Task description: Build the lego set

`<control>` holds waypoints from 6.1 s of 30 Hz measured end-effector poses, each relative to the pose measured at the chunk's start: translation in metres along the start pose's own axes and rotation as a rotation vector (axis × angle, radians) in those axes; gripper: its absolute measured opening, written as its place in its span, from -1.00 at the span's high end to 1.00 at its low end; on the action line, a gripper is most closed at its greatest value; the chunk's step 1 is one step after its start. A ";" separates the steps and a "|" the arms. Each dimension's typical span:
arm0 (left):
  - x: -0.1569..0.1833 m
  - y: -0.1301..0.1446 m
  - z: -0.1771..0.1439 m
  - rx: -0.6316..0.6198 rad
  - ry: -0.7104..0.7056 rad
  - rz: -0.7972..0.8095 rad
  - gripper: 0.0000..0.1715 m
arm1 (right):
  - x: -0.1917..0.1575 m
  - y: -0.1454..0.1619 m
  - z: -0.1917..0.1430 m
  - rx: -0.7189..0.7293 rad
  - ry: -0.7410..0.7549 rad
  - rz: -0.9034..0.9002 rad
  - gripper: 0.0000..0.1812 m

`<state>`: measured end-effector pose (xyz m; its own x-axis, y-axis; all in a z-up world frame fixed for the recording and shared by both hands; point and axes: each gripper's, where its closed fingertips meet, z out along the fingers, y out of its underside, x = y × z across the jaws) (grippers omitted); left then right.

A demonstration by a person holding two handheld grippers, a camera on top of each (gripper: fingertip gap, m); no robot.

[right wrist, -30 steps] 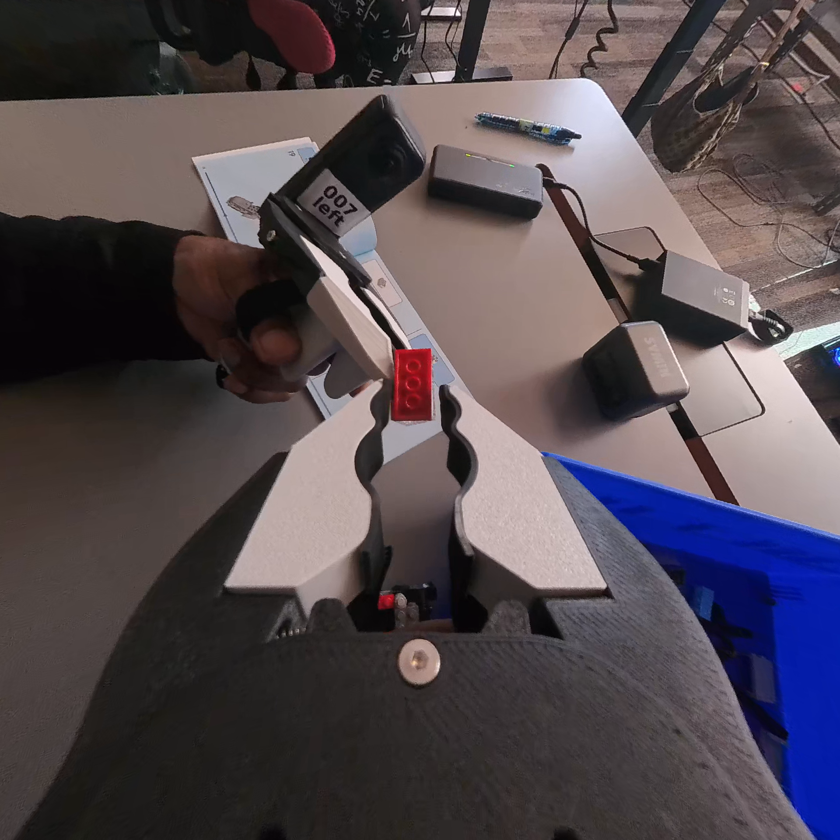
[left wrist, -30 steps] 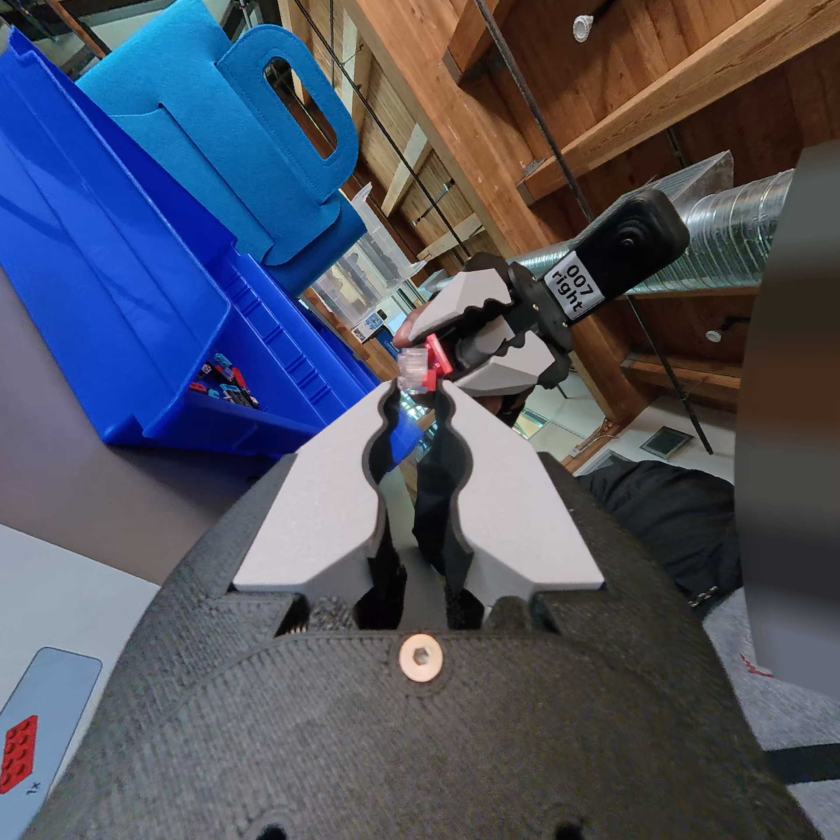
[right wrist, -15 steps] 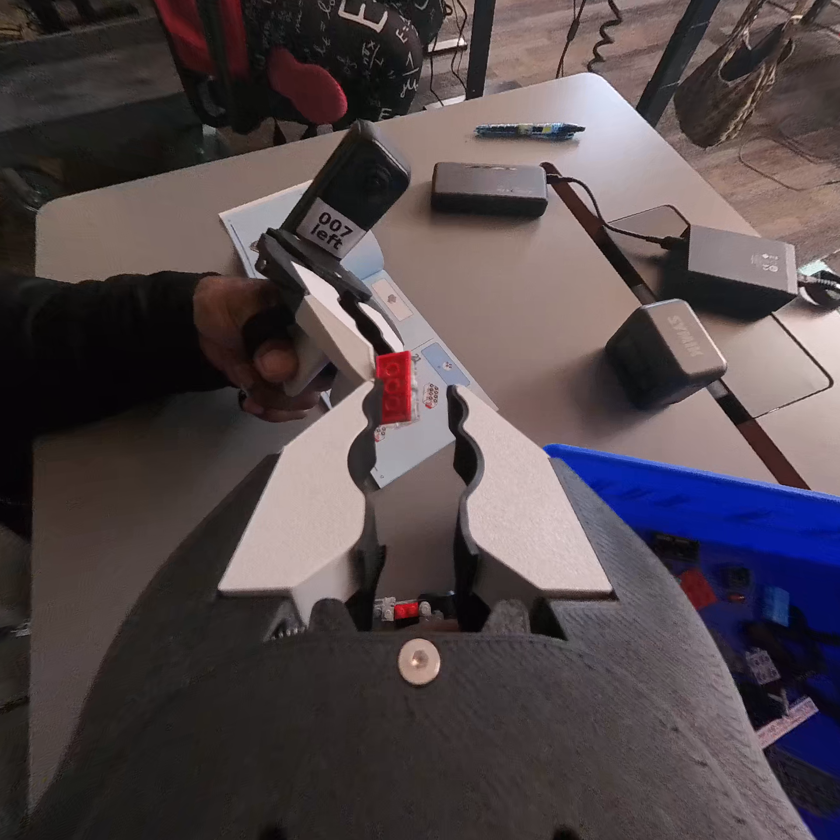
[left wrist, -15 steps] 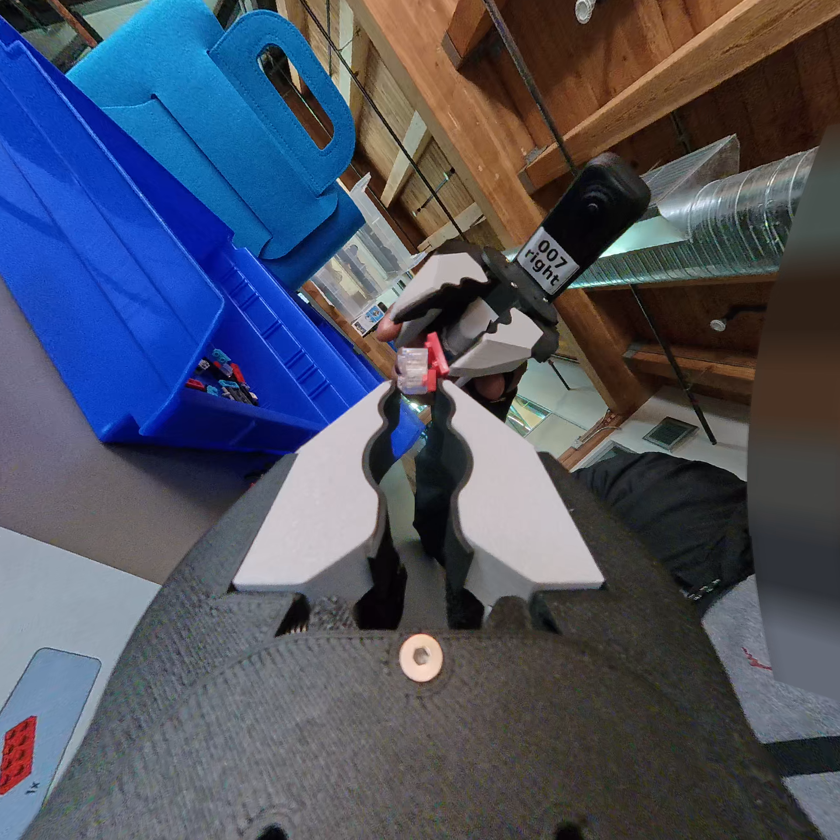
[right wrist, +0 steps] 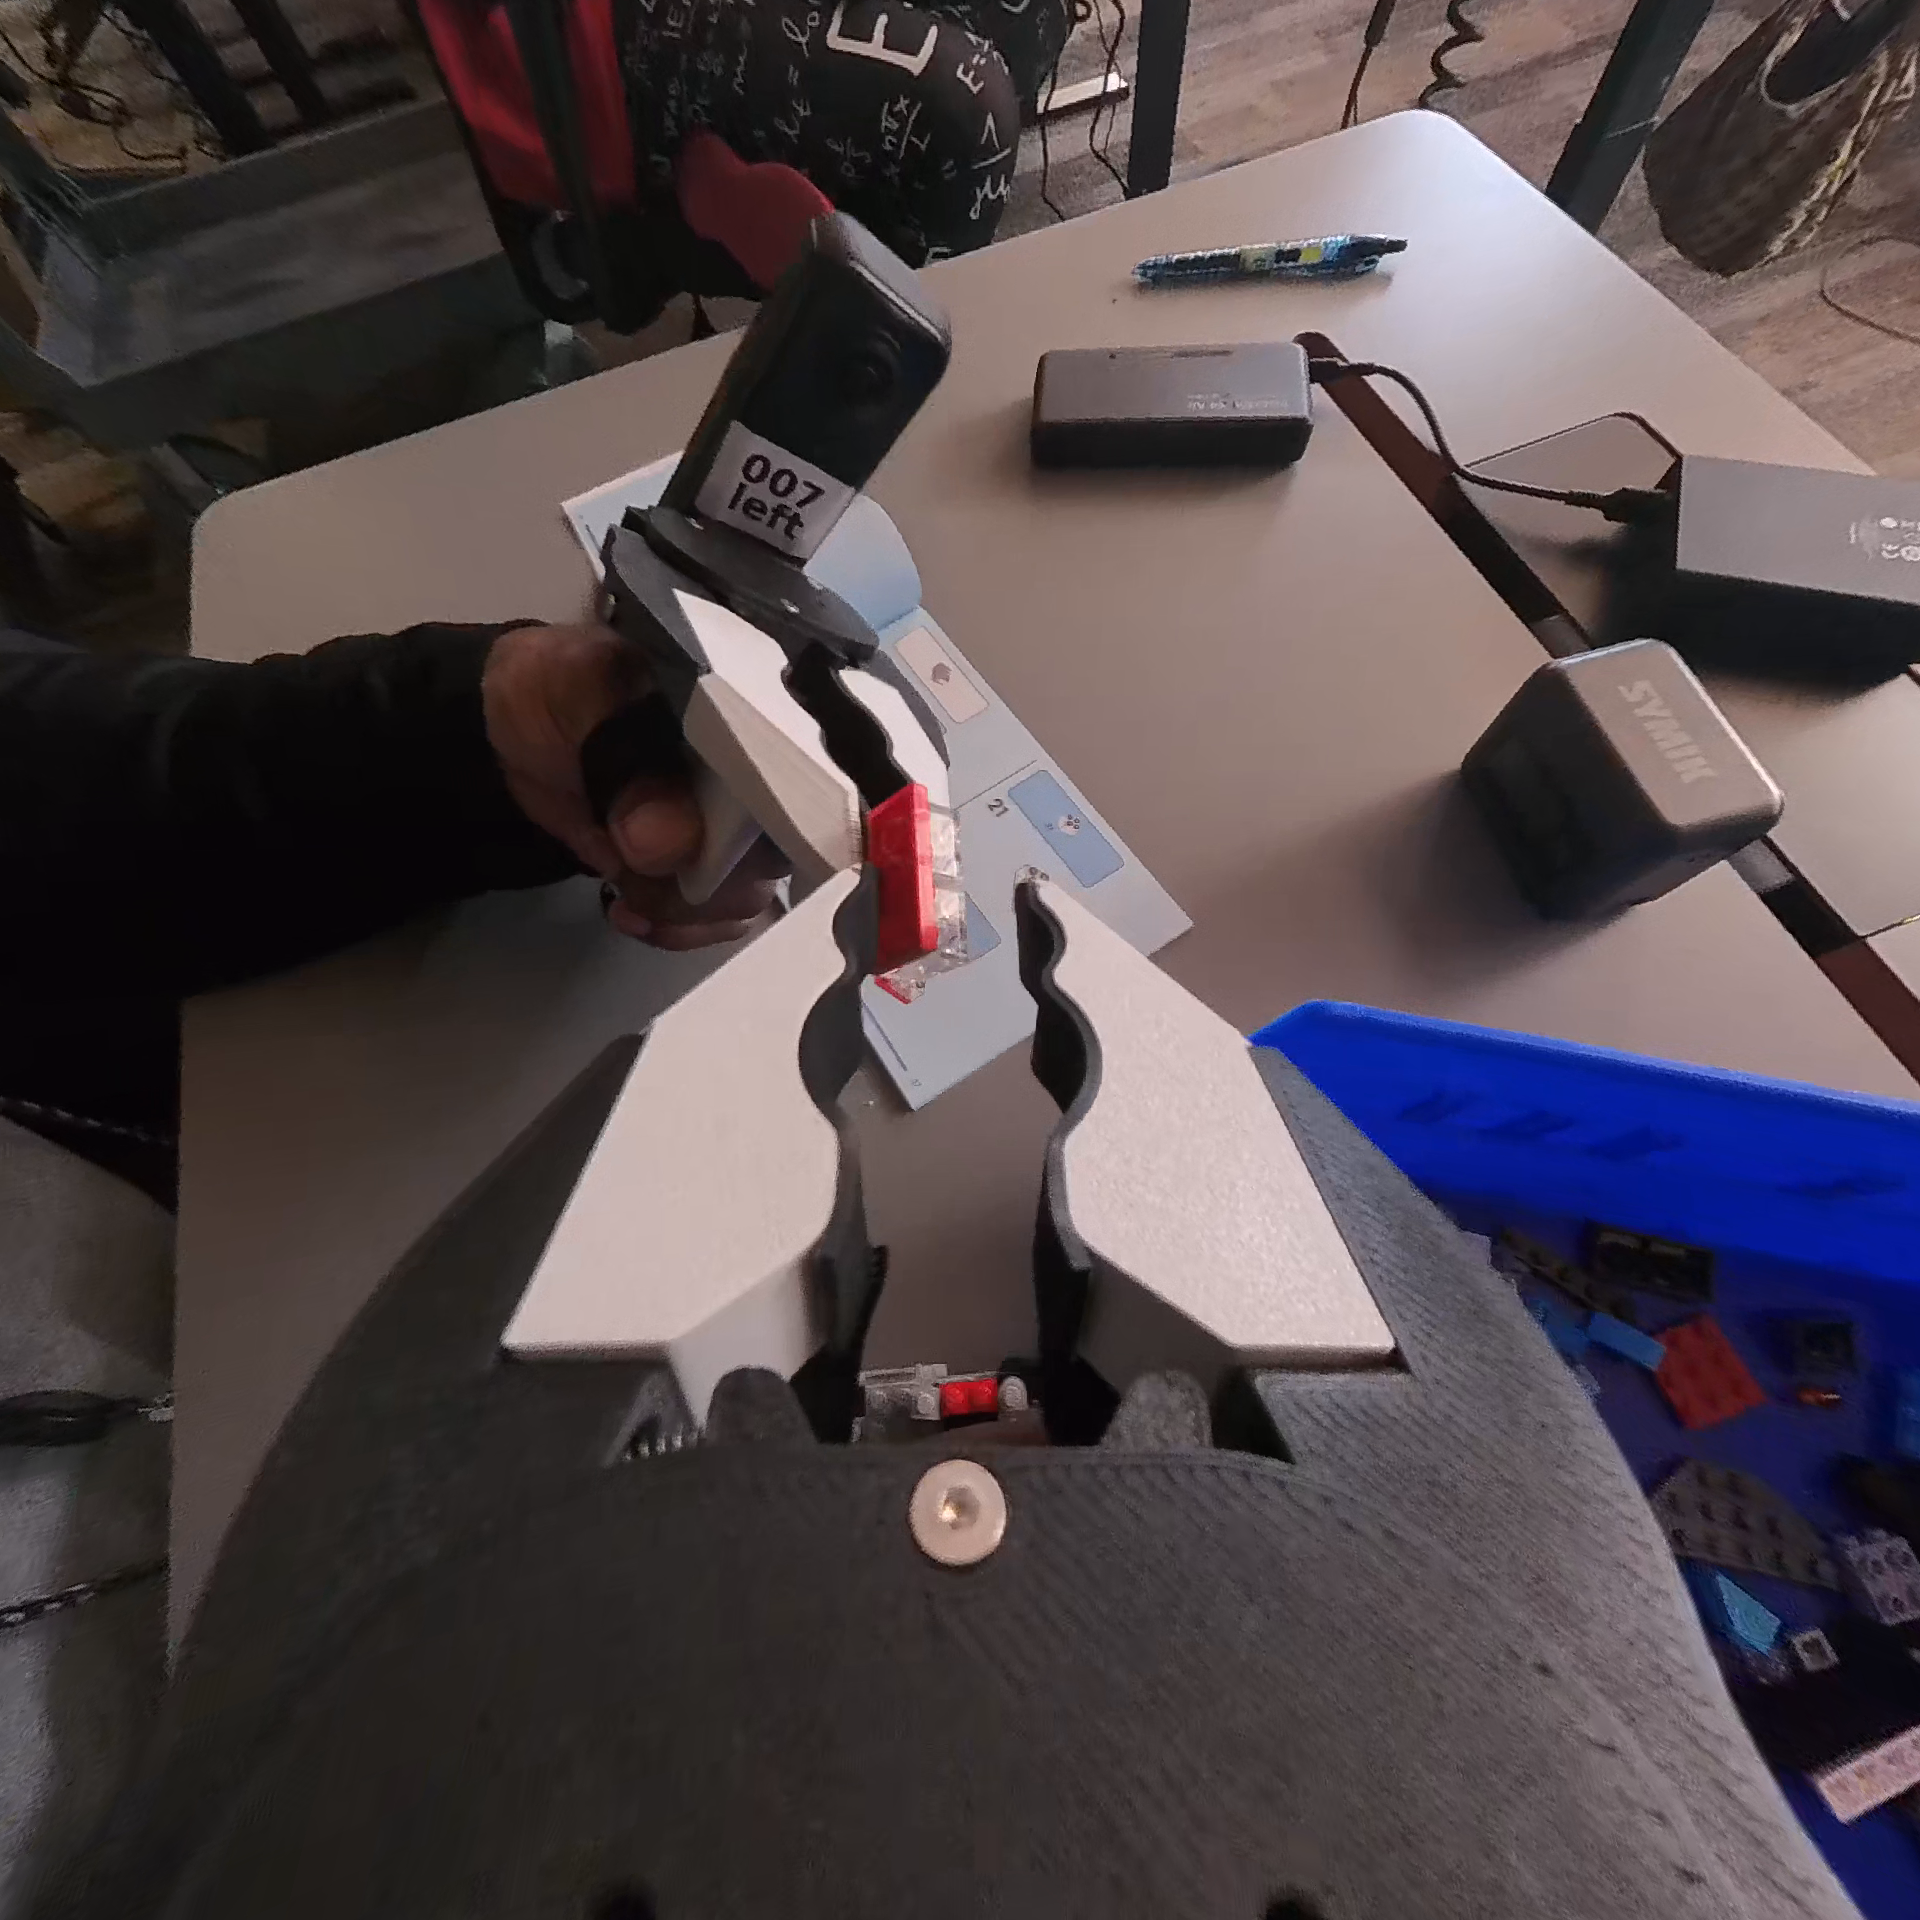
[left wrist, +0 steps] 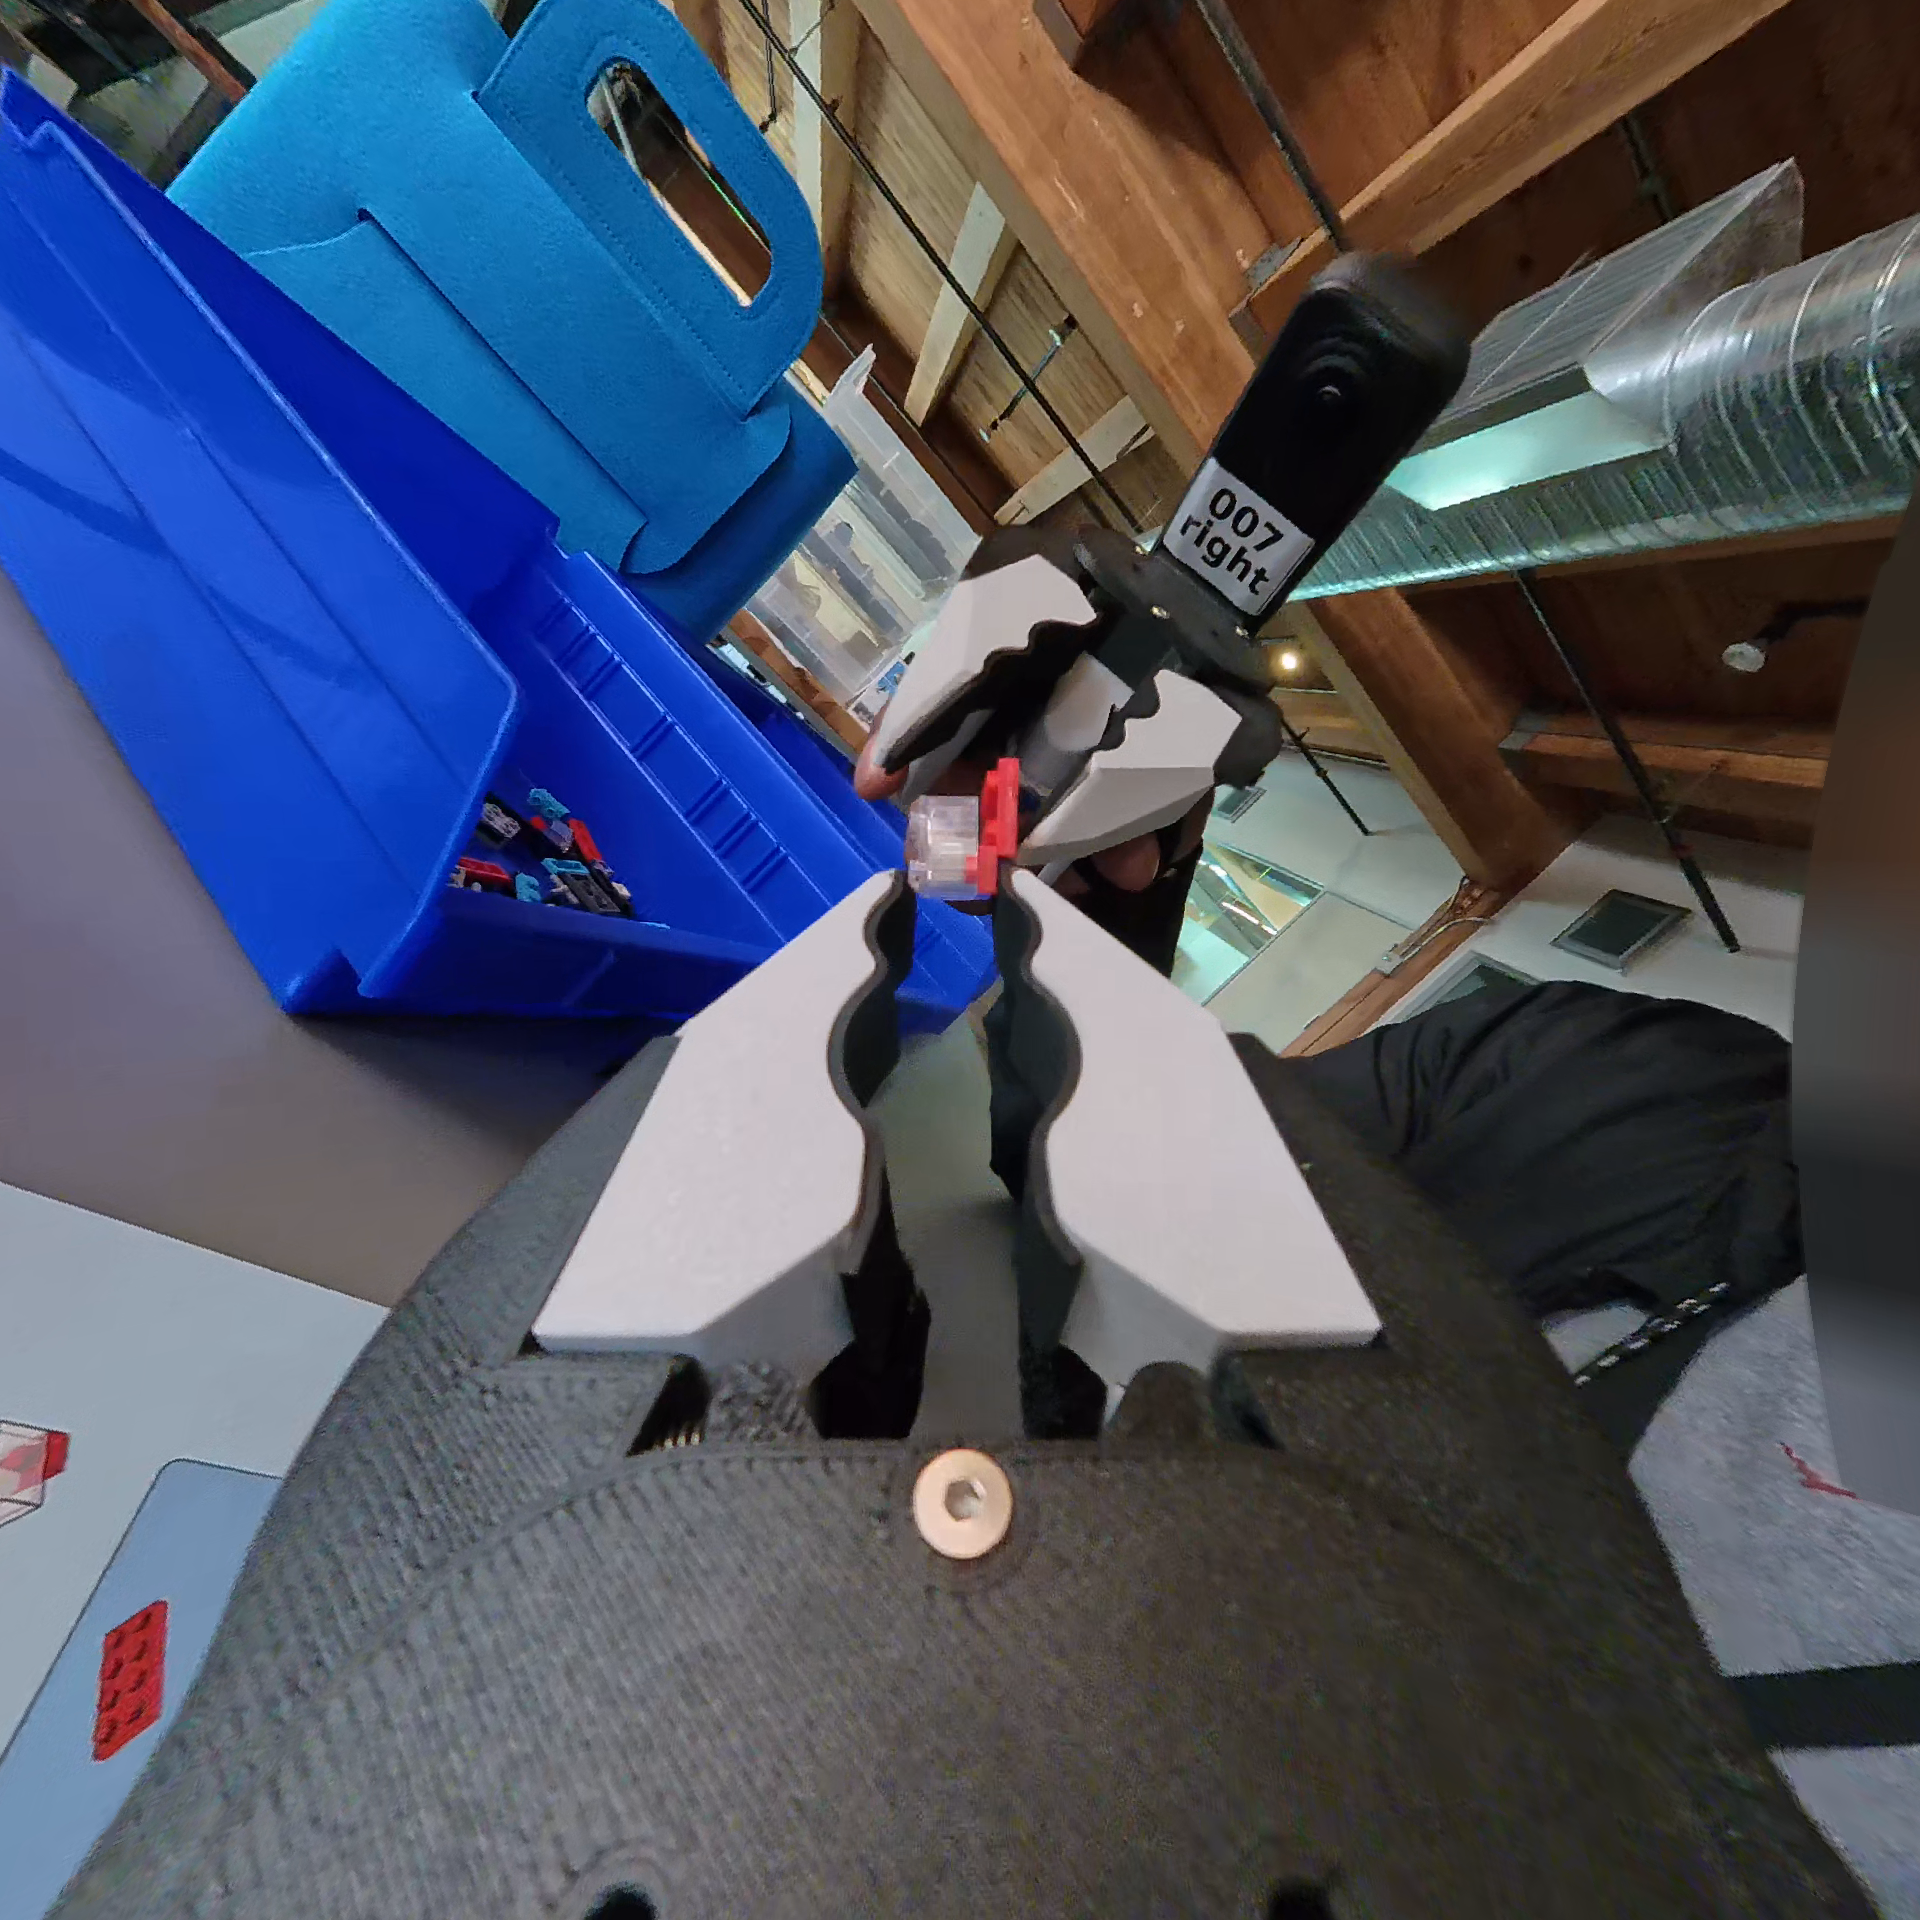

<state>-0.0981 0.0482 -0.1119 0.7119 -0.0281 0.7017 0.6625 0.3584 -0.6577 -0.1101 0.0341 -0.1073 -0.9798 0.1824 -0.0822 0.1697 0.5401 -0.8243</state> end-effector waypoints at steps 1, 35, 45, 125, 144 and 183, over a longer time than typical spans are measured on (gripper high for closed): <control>0.001 0.000 0.000 -0.006 -0.001 0.012 0.84 | -0.001 0.000 0.000 0.004 -0.009 0.006 0.69; 0.038 0.086 -0.054 -0.102 -0.212 0.127 0.83 | -0.103 0.040 0.033 0.143 -0.373 0.254 0.79; 0.034 0.087 -0.054 -0.110 -0.231 0.119 0.84 | -0.100 0.044 0.035 0.146 -0.374 0.266 0.79; 0.069 0.049 -0.019 0.079 -0.280 0.472 0.83 | -0.094 0.007 -0.019 0.447 -0.224 0.077 0.85; 0.067 0.045 -0.025 0.163 -0.232 0.302 0.83 | -0.094 0.007 -0.013 0.441 -0.213 0.073 0.85; 0.053 0.044 -0.028 0.252 -0.273 0.081 0.77 | -0.085 0.015 -0.004 0.384 -0.110 0.065 0.85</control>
<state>-0.0251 0.0359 -0.1115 0.6489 0.2477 0.7195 0.5038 0.5687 -0.6502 -0.0241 0.0299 -0.1103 -0.9773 0.1057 -0.1838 0.2006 0.1800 -0.9630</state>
